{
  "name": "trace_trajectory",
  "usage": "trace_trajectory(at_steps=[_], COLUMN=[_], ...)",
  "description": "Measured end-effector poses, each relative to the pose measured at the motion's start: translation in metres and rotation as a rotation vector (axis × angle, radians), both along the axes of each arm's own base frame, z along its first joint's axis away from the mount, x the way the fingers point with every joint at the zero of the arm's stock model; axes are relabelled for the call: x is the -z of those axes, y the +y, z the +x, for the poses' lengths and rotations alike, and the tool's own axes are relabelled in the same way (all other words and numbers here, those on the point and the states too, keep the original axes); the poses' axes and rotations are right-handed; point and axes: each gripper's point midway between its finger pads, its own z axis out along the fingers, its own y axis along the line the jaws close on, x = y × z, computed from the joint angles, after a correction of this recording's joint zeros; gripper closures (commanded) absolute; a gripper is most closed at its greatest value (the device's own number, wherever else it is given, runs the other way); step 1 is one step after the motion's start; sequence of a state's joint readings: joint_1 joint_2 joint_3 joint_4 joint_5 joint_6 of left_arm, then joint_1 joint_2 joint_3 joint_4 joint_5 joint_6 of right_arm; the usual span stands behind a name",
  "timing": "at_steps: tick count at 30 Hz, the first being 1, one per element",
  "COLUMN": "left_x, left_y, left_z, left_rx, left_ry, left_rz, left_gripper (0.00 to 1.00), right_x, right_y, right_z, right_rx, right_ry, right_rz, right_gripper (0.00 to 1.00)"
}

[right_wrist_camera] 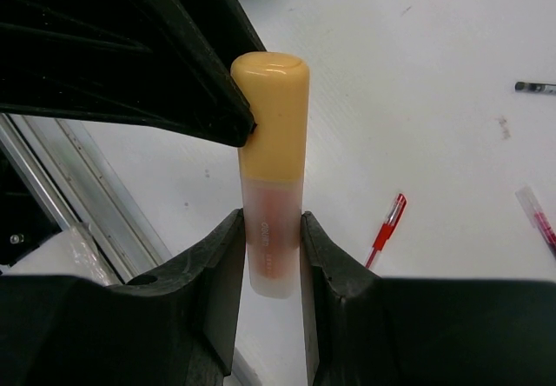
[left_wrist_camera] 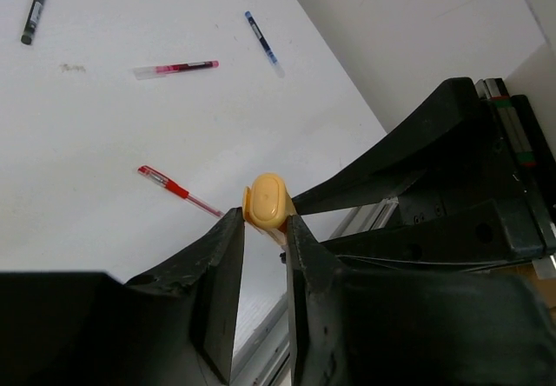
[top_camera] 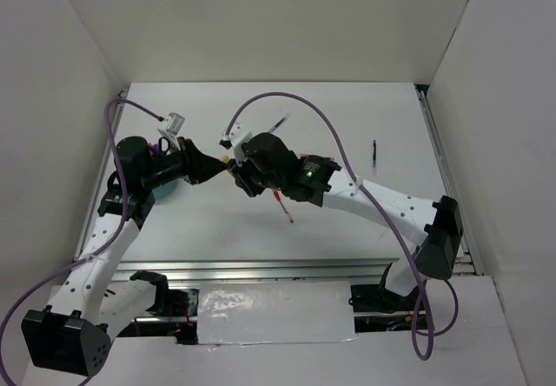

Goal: Sort the stationery into containers
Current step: Place the pen in the storage box.

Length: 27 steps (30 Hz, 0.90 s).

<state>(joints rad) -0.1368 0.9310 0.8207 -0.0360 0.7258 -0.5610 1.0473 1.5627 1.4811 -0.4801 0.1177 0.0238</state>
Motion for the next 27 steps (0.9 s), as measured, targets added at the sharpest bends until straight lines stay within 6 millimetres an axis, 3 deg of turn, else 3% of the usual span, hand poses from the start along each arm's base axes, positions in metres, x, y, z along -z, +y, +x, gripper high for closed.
trace_trajectory(at_steps=[5,9,11,13,20,24,27], left_x=[0.0013,0.0001,-0.0001,0.0,0.0011,0.0022,0.0001], left_y=[-0.0009,0.001,0.0016,0.0023,0.0032,0.0025,0.002], left_z=[-0.003,-0.0029,-0.003,-0.0024,-0.0006,0.0012,0.0027], left_rx=[0.005,-0.006,-0.009,-0.013,-0.021,-0.023,-0.024], left_ry=[0.0,0.006,0.007,0.006,0.014,0.029,0.026], left_rz=[-0.022,-0.035,-0.037,-0.036,-0.038,-0.047,-0.056], left_gripper=[1.0,1.0,0.66,0.44,0.41,0.43,0.52], right_x=[0.0021,0.0015,0.0013,0.0012,-0.0006,-0.0008,-0.0033], right_y=[-0.0006,0.0004,0.0008,0.0014,0.0048,0.0059,0.0073], right_z=[-0.0022,-0.0027,-0.0027,-0.0035,-0.0053,-0.0068,-0.0077], right_rx=[-0.005,-0.01,-0.011,-0.016,-0.032,-0.04,-0.048], right_ry=[0.006,0.007,0.007,0.01,0.013,0.018,0.019], right_rz=[-0.009,-0.005,-0.003,0.0,0.014,0.017,0.025], right_gripper=[1.0,1.0,1.0,1.0,1.0,1.0,1.0])
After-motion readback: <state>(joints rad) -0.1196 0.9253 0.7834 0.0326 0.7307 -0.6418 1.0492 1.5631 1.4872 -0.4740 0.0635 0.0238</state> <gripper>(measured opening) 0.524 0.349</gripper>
